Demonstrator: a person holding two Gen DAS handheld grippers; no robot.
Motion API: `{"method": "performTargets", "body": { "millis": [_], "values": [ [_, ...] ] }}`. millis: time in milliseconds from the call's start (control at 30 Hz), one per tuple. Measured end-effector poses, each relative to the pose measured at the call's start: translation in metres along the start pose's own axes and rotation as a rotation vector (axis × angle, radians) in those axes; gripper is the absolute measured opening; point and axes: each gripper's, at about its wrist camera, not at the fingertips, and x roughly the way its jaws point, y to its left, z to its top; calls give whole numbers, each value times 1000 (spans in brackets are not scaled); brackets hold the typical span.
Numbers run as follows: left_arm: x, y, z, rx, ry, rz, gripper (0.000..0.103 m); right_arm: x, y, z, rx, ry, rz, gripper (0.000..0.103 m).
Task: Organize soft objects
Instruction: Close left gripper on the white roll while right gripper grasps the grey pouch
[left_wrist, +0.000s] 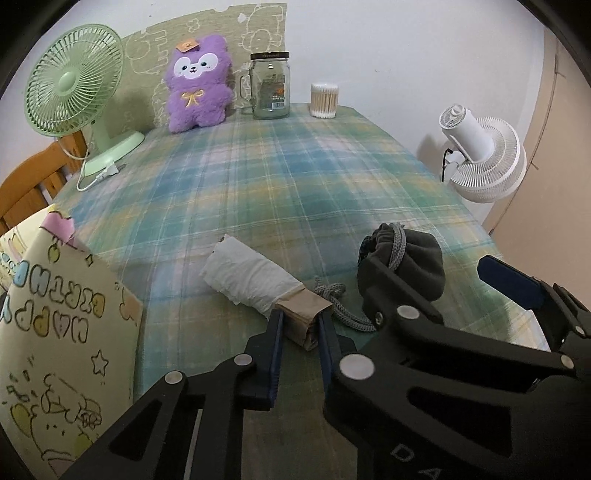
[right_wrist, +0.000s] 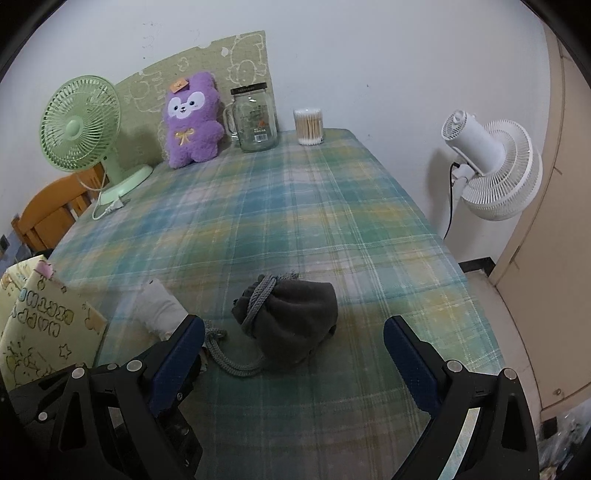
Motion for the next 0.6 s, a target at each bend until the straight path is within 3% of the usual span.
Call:
{"method": "performTargets", "body": {
  "millis": [167, 267, 367, 600],
  "values": [
    [4, -2, 3, 18, -9, 5, 17, 10, -1, 2, -6, 19, 13, 99],
    [6, -3, 3, 26, -12, 7, 17, 15, 0, 4, -14, 32, 15, 87],
    [7, -3, 4, 25, -12, 12, 17, 23, -1, 3, -4, 72, 37, 69],
    [3, -3, 2, 29, -15, 13, 14, 17, -3, 1, 14, 57, 16, 61]
  ]
}}
